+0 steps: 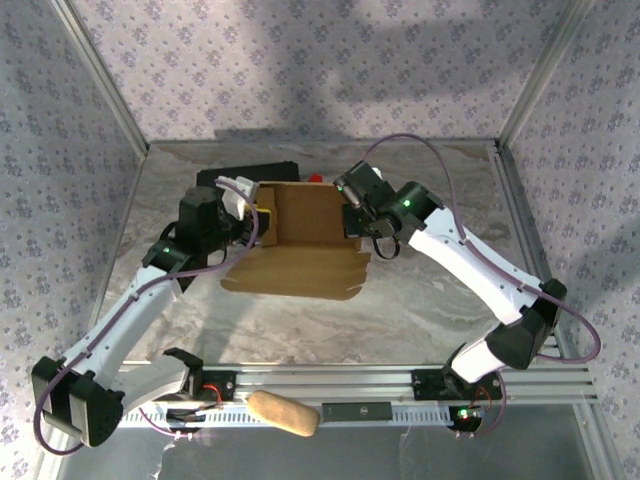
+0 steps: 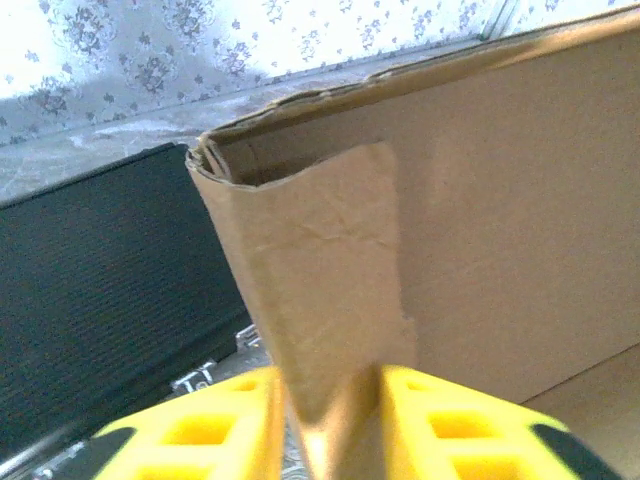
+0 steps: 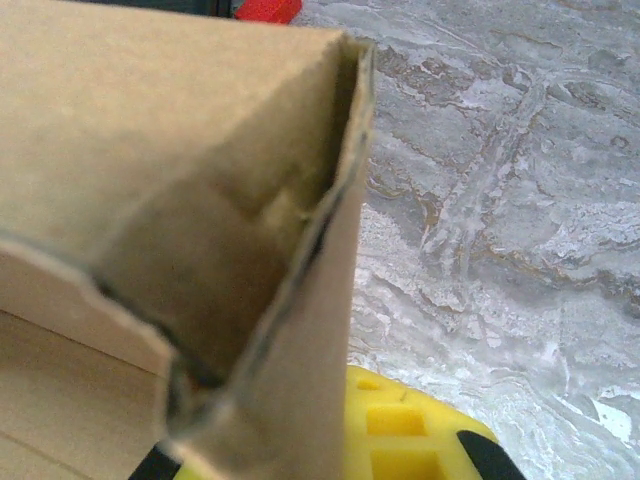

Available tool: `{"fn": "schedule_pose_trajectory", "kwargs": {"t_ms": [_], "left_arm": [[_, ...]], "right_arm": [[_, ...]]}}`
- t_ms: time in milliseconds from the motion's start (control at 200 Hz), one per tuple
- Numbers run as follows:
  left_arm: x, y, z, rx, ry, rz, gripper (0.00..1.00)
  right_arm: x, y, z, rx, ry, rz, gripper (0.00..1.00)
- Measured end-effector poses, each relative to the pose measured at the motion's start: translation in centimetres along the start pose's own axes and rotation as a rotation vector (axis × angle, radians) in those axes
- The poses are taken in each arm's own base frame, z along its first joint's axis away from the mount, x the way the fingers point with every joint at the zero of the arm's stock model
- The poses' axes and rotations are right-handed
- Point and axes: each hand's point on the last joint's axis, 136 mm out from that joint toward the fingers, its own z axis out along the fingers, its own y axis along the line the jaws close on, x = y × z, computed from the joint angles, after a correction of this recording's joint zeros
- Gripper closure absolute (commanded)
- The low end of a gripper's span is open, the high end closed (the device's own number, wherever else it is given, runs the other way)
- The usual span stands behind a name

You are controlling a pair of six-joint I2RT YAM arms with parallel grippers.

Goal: Fold the paper box

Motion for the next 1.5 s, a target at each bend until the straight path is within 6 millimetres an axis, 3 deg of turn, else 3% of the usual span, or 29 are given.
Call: {"fn": "schedule_pose_trajectory", "kwargs": {"t_ms": [50,95,285,375,515,540,635,705,954,1059,1209,1389,1499], "left_arm": [[-0.1,-0.1,0.0,0.010,-0.004,-0.003,0.51],[-0.2,-0.3,0.0,0.020,-0.008,-0.006,0.47],[-0.2,-0.3,-0.1,0.031,-0.009,-0.015,0.46],[-0.3,0.2,-0.3,0.025,-0.013,-0.027,0.52],[-0.1,0.2,-0.4,0.039,-0.010,-0.042,0.45],[0.0,0.1,-0.4,0.041,-0.010,-0.040,0.46],[-0.1,0.0,-0.5,0.047,-0.011,-0.048,0.66],[-0.1,-0.1,-0.7,0.056,-0.013,-0.045,0.68],[-0.8,-1.0,-1.9,0.089,-0.040,-0.046,0.35],[-0.9,-2.4,-2.7,0.142,-0.045,-0.044,0.27],[-1.4,-3.9,-3.8,0.206,-0.031,-0.047,0.24],[-2.1,-3.4,-4.8,0.242,-0.021,-0.079,0.20],[-2.2,-4.3,-5.2,0.307,-0.004,-0.082,0.17]], "right_arm": [[0.0,0.1,0.0,-0.007,0.002,0.001,1.00],[0.0,0.3,0.0,-0.015,0.002,0.002,1.00],[0.0,0.6,0.0,-0.034,0.005,0.005,1.00],[-0.2,0.9,0.0,-0.050,0.001,0.009,1.00],[-0.7,1.7,-0.2,-0.094,-0.015,0.020,1.00],[-0.8,1.8,-0.3,-0.100,-0.018,0.021,1.00],[-0.9,2.0,-0.5,-0.114,-0.022,0.025,1.00],[-1.0,1.7,-0.4,-0.108,-0.024,0.029,1.00],[-1.2,1.7,-0.4,-0.109,-0.030,0.035,1.00],[-1.2,1.5,-0.3,-0.106,-0.030,0.037,1.00],[-1.3,1.2,0.0,-0.099,-0.028,0.046,1.00],[-1.4,1.0,0.5,-0.114,-0.021,0.053,1.00],[-1.5,0.8,0.6,-0.124,-0.014,0.047,1.00]]}}
